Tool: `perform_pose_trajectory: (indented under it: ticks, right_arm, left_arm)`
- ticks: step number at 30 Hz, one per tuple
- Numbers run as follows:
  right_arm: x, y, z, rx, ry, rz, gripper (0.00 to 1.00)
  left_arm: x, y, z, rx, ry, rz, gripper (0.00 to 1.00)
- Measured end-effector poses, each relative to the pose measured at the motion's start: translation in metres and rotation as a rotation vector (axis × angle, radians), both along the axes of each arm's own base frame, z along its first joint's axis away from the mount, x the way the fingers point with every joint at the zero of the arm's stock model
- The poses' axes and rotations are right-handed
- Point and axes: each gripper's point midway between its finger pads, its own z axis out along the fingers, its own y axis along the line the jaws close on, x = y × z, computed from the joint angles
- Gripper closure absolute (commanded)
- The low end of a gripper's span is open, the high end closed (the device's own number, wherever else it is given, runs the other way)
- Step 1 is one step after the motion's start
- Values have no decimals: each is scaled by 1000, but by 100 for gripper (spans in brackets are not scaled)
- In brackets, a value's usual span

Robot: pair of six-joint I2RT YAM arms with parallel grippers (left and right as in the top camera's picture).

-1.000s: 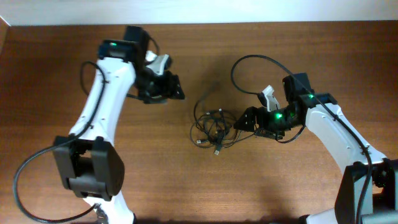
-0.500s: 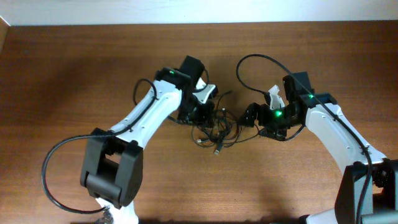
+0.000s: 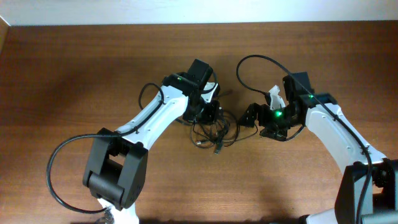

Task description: Untangle cables

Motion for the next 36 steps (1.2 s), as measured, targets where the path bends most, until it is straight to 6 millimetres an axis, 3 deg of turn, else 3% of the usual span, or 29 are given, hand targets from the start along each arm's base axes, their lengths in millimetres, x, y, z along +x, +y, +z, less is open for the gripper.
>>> perform_pose_trajectory:
  ticks: [8,11,12,18,20,25,28,29,30,36]
  right_arm:
    - [-2,0,0,-1,9,0,1]
    - [-5,-1,-1,-3,22,0,0]
    - [-6,-1,-1,-3,28,-1,0]
    - [-11,0,-2,-4,49,2,1]
    - [-8,6,2,22,31,14,1]
    - [-3,44,13,98,-67,114,1]
    - [-1,58,14,93,-116,157,1]
    - [-1,60,13,80,-123,165,1]
    - [-2,61,11,62,-126,169,1]
    - [-6,65,-14,1,-78,184,1]
  left_arm:
    - [0,2,-2,11,-1,6,100]
    - [-4,-6,4,-68,28,-28,100]
    - [-8,-12,10,-132,53,-45,100]
    - [14,0,69,-568,166,24,100]
    - [13,-1,78,-628,184,19,100]
    - [8,-8,78,-626,190,0,100]
    - [8,-8,76,-611,186,-1,83]
    - [9,-7,72,-584,175,3,66]
    - [10,-5,68,-558,165,5,59]
    - [16,3,42,-363,96,20,57]
